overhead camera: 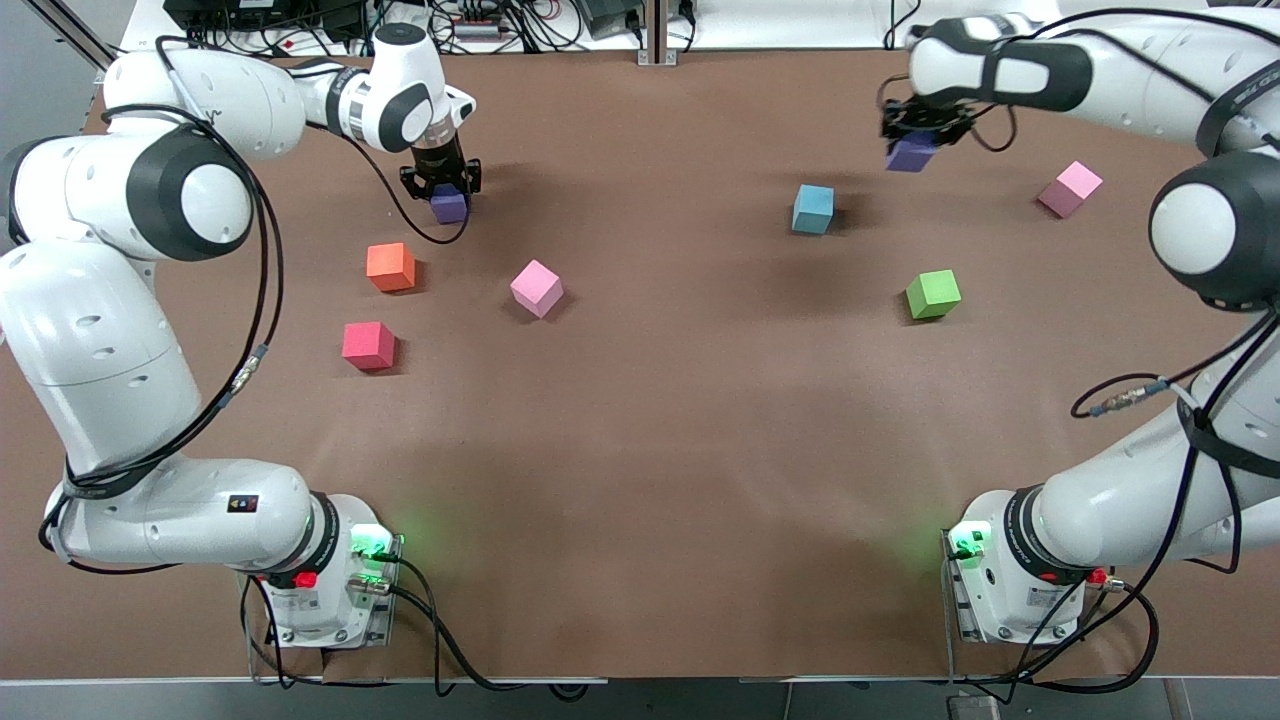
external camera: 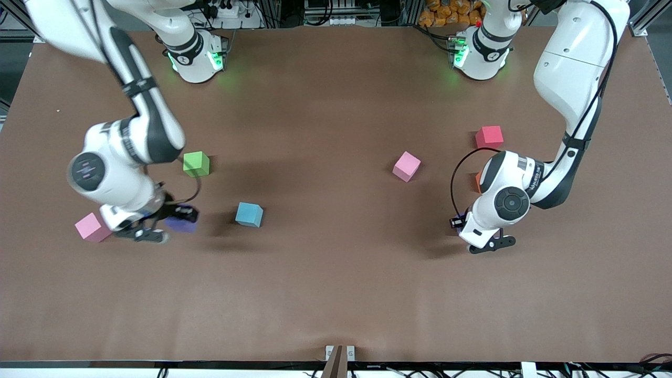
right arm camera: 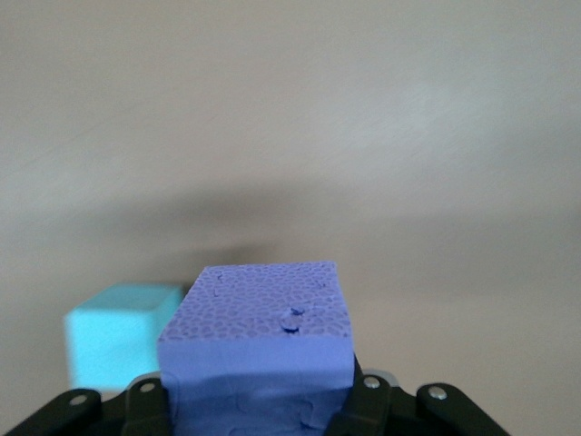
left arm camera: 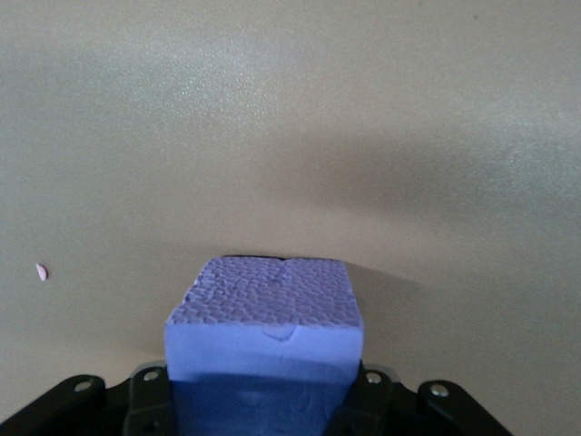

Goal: Arrange blocks into number 1
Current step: 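Place the purple cube mid-table with the right gripper while the left carries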

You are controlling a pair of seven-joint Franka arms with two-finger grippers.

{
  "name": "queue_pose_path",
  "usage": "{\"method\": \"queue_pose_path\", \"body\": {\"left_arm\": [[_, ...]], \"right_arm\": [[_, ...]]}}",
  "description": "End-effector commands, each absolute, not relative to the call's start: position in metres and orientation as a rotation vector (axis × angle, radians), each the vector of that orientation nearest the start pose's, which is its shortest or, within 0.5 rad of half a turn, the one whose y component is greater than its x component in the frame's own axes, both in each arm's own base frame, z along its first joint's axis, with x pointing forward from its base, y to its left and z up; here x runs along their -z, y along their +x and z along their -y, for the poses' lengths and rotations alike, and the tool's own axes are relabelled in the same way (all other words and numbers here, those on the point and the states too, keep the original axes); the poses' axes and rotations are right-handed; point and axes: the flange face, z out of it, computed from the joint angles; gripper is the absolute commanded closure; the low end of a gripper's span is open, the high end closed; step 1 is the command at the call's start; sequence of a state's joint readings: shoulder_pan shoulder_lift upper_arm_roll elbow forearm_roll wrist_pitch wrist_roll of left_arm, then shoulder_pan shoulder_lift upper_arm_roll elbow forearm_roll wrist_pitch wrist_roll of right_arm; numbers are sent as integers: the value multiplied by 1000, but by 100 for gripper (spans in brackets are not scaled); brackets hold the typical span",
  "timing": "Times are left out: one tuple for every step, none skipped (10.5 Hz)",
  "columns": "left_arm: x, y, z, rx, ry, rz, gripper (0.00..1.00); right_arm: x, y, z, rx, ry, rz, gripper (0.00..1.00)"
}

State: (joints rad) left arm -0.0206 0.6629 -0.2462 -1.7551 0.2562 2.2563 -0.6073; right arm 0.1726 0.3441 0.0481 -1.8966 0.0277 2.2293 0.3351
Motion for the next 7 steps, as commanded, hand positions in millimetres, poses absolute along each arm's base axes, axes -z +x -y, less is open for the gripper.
{"method": "queue_pose_path", "body": {"left_arm": [[-197,632,159,-113,-3026,276,100],[-206,631,165,-98,-3027,258,100],[-219,630,174,-76,-3027,241,100],[-232,628,178,-75,-3018,225,100],[-249,626,182,-74,-3007,213,100],[-262,621,194,-80,-3013,187,100],[-272,618,199,-79,-3016,193,100]], "right_arm": [[-319,551,-222,-100,-3060,-182,48],[-311,528,-262,-161,-3013,-149,48],[-306,504,-302,-172,-2986,-85,48],[-297,482,-327,-151,-2984,-39,48],[-287,458,-350,-141,-2988,-5,48],[-275,433,-371,-118,-2989,-22,47],[-263,407,-389,-107,-2993,-47,47]]}}
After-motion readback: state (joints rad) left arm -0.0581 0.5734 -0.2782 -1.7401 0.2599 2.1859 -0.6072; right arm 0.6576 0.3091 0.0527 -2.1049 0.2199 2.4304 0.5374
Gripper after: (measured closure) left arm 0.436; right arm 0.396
